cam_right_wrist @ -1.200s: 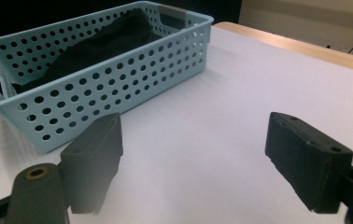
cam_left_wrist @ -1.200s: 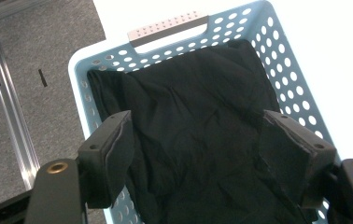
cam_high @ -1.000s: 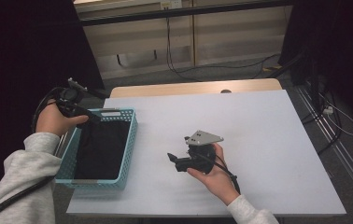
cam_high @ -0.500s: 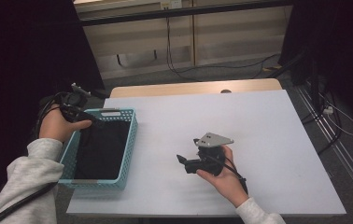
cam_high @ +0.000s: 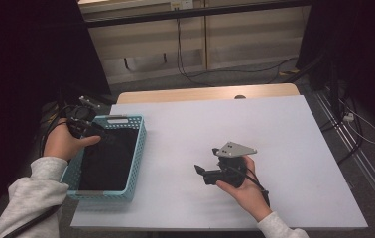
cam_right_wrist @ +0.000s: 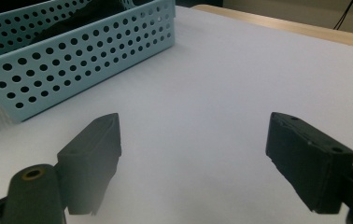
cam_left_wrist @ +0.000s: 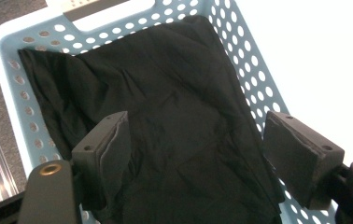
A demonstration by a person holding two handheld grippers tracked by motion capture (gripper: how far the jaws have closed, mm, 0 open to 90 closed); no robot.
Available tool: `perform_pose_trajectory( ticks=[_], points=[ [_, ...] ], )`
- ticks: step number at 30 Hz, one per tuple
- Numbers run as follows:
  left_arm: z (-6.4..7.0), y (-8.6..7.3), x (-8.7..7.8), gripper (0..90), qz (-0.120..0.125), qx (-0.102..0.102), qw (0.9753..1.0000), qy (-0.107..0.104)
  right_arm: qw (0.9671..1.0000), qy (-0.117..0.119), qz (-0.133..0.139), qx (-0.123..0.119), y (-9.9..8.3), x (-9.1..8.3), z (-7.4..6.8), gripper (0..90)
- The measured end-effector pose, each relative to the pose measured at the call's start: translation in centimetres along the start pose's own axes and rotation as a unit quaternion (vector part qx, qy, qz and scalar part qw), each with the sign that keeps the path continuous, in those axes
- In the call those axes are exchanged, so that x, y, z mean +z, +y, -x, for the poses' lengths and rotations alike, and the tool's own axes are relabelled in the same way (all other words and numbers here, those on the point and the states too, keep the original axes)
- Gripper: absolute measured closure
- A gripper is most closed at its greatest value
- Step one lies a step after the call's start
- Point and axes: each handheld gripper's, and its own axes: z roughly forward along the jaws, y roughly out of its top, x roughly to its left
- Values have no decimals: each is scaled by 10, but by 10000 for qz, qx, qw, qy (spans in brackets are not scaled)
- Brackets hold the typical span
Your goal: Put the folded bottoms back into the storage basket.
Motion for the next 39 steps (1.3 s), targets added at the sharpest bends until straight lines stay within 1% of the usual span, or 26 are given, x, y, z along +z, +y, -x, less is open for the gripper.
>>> perform_pose_trajectory(
  ticks=[1, 2, 3, 4, 5, 6, 8, 9, 11, 12, 15, 19, 23, 24, 26, 27, 28, 30, 31, 32, 34, 35, 37, 39],
  points=[
    [1, -1, 0, 241, 19, 51, 10000, -11, 10000, -12, 4, 7, -1, -1, 1, 174],
    [2, -2, 0, 241, 11, 44, 10000, -29, 10000, -18, -3, 16, -2, -2, 2, 175],
    [4, -3, 0, 241, 19, 49, 10000, -4, 10000, -30, 1, 28, -2, -3, 3, 174],
    [5, -4, 1, 241, 22, 78, 9999, -66, 10000, -42, 4, 36, -3, -4, 4, 174],
    [6, -6, 2, 241, 25, 53, 9999, -112, 10000, -46, 2, 44, -4, -5, 5, 174],
    [7, -6, 3, 240, 25, 96, 9999, -113, 10000, -53, -2, 42, -5, -6, 6, 174],
    [10, -8, 4, 239, 31, 113, 9998, -161, 9999, -75, -15, 69, -6, -8, 7, 174],
    [11, -9, 5, 238, 38, 90, 9998, -194, 10000, -75, -17, 59, -7, -8, 8, 174],
    [12, -11, 7, 237, 34, 113, 9997, -218, 9999, -93, -19, 77, -8, -10, 9, 174],
    [13, -12, 8, 237, 36, 80, 9997, -228, 9999, -96, -16, 75, -8, -10, 10, 174],
    [14, -14, 11, 236, 0, 128, 9997, -221, 9999, -97, -17, 74, -9, -11, 11, 174],
    [16, -15, 12, 234, -30, 174, 9995, -264, 9999, -94, -44, 85, -11, -12, 12, 174],
    [19, -17, 14, 234, -29, 147, 9995, -287, 9999, -97, -58, 102, -12, -12, 14, 173],
    [19, -16, 14, 234, -35, 195, 9994, -294, 9999, -99, -56, 108, -12, -13, 14, 174],
    [20, -17, 15, 234, -39, 209, 9993, -321, 9999, -103, -51, 101, -13, -13, 15, 174],
    [21, -18, 16, 234, -29, 135, 9994, -325, 9999, -105, -60, 111, -13, -13, 15, 174],
    [21, -18, 17, 234, -53, 180, 9993, -323, 9998, -110, -67, 124, -13, -14, 16, 173],
    [21, -18, 18, 232, -67, 182, 9994, -277, 9999, -102, -56, 121, -14, -14, 17, 170],
    [20, -18, 18, 233, -74, 197, 9992, -325, 9999, -105, -55, 120, -14, -14, 17, 171],
    [20, -18, 18, 234, -59, 177, 9994, -291, 9999, -107, -51, 117, -14, -15, 17, 170],
    [20, -18, 19, 233, -67, 199, 9993, -322, 9998, -106, -56, 128, -14, -15, 18, 170],
    [22, -18, 19, 233, -52, 125, 9993, -344, 9998, -113, -58, 129, -14, -15, 18, 170],
    [22, -18, 19, 232, -71, 188, 9992, -355, 9998, -113, -65, 144, -15, -15, 19, 169],
    [23, -17, 20, 232, -45, 153, 9992, -367, 9998, -115, -56, 161, -15, -15, 19, 169]
  ],
)
